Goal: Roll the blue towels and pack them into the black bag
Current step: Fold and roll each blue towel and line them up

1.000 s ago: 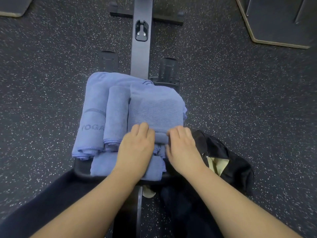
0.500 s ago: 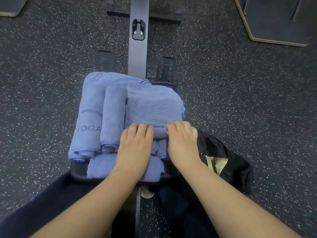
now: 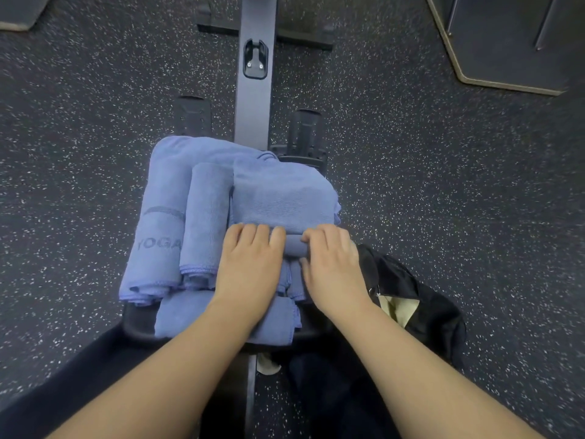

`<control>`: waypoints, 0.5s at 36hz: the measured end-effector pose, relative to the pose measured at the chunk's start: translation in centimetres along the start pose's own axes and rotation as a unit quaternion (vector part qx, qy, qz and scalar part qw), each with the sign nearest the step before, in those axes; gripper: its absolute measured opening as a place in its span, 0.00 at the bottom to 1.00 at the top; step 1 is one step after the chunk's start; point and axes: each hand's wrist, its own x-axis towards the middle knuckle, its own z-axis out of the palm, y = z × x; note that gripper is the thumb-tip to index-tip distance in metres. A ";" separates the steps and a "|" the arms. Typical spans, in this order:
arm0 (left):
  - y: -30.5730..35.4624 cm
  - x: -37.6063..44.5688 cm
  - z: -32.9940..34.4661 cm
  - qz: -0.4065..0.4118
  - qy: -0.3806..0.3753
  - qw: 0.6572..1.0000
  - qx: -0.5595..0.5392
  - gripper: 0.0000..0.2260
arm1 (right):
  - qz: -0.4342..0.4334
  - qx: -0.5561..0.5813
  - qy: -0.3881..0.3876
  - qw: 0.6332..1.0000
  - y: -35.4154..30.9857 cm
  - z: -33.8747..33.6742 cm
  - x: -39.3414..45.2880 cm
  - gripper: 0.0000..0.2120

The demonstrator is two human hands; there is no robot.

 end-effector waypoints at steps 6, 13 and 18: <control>-0.4 0.3 -1.1 -0.010 -0.020 1.000 -0.017 0.08 | -0.011 0.014 -0.038 0.999 0.6 -0.9 1.2 0.09; -1.5 0.1 -2.2 0.000 -0.027 0.998 -0.063 0.07 | -0.016 0.022 -0.101 0.995 0.4 -3.2 1.7 0.10; -2.5 -0.3 -2.4 0.024 -0.036 0.997 -0.068 0.12 | -0.024 0.008 -0.159 0.987 0.0 -4.9 1.9 0.10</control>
